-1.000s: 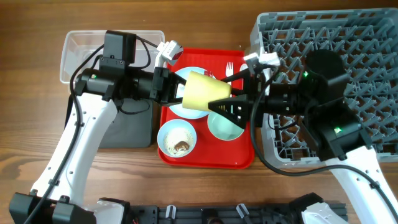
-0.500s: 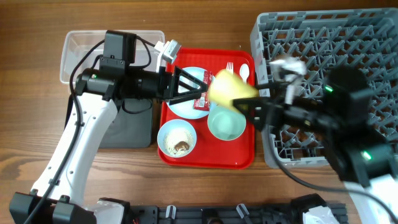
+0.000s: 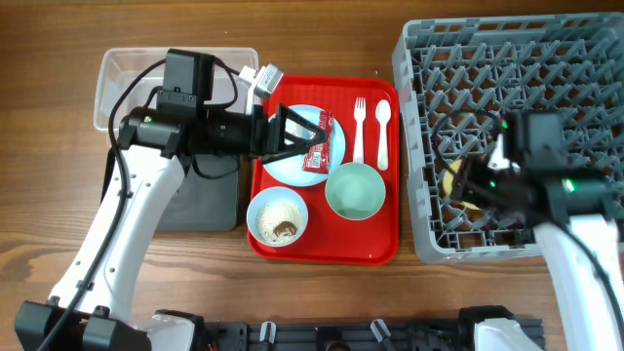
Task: Sort waste into correct bins and load items into the dishwasher rack
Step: 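Place the yellow cup in the grey dish rack with the right gripper, then grasp the bowl of rice with the left gripper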
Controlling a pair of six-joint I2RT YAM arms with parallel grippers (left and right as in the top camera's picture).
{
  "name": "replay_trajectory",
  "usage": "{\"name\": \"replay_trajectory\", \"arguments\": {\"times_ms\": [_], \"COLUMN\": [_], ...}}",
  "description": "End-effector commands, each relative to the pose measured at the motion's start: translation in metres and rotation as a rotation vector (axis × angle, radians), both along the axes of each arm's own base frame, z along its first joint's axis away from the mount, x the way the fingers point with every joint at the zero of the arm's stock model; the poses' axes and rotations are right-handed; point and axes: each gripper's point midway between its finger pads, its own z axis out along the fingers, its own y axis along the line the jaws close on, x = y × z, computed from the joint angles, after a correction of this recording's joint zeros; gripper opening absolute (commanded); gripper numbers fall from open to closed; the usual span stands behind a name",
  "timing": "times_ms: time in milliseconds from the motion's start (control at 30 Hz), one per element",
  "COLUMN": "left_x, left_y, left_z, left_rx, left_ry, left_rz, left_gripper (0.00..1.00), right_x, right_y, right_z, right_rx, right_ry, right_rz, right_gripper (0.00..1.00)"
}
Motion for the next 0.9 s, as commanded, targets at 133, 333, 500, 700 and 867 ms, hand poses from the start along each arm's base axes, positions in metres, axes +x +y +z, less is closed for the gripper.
{"name": "replay_trajectory", "arguments": {"times_ms": [133, 333, 500, 700, 867], "left_x": [0.0, 0.001, -0.017, -0.036, -0.04], "left_y": [0.001, 0.003, 0.044, 0.049, 0.042], "left_z": [0.002, -0.025, -0.122, -0.187, -0.235], "left_rx": [0.005, 0.156, 0.8, 1.118, 1.218], "left_ry": [-0.004, 0.0, 0.064, -0.013, -0.132], "left_rz": [0.004, 0.051, 0.184, 0.28, 0.253], "left_gripper": [1.0, 1.0, 0.91, 0.77, 0.57], "right_x": [0.008, 0.04, 0.044, 0.031, 0.032], "right_y": [0.001, 0.015, 0.027, 0.026, 0.035], "right_z": [-0.046, 0.008, 0.084, 0.121, 0.115], "right_rx": [-0.002, 0.075, 0.145, 0.154, 0.2], "right_ry": [0.206, -0.047, -0.362, -0.516, -0.483], "right_rz": [-0.001, 0.025, 0.073, 0.075, 0.102], "right_gripper": [0.8, 0.88, 0.88, 0.88, 0.88]}}
